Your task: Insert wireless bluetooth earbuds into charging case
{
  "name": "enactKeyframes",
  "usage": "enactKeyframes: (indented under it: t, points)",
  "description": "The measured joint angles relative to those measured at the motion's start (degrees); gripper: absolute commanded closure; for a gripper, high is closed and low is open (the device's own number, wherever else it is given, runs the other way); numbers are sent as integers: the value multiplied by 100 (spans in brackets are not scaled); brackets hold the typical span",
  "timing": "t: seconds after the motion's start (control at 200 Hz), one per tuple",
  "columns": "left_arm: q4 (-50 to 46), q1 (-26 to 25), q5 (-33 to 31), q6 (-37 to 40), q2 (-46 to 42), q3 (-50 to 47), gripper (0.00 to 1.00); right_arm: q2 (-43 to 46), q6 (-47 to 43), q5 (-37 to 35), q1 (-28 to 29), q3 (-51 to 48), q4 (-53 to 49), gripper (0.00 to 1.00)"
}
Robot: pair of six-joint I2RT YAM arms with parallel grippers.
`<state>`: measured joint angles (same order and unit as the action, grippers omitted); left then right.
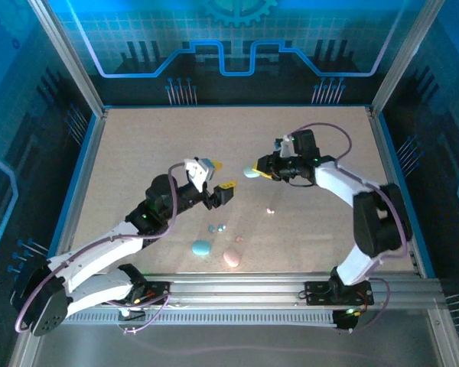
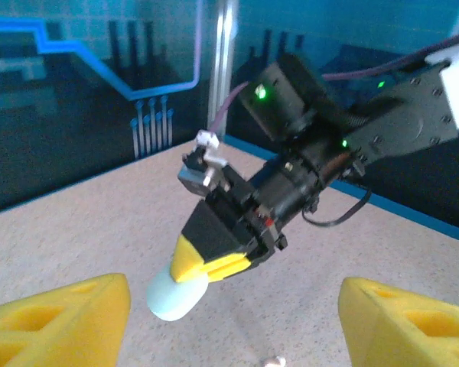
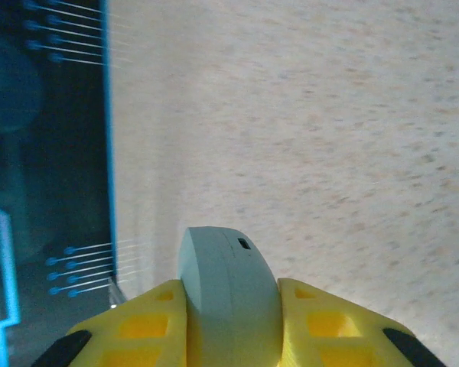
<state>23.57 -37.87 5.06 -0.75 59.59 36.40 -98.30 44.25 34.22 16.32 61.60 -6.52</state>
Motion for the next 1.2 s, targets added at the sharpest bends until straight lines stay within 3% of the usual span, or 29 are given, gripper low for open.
enactKeyframes:
  t: [0.33, 0.63, 0.865, 1.201]
  points:
    - [-1532, 542, -291, -879, 90, 579, 1, -1659, -125, -273, 2, 1137, -42, 82]
    - [-1838, 662, -619, -1582, 42, 588, 1, -2120, -140, -463, 17, 1534, -328, 70]
    - [-1604, 708, -699, -1582, -603, 363, 1, -2118, -273, -599, 44, 1582, -540, 60]
    - [-1556, 730, -634, -1587, -455, 363, 1, -2033, -664, -1040, 55, 1652, -1165, 48]
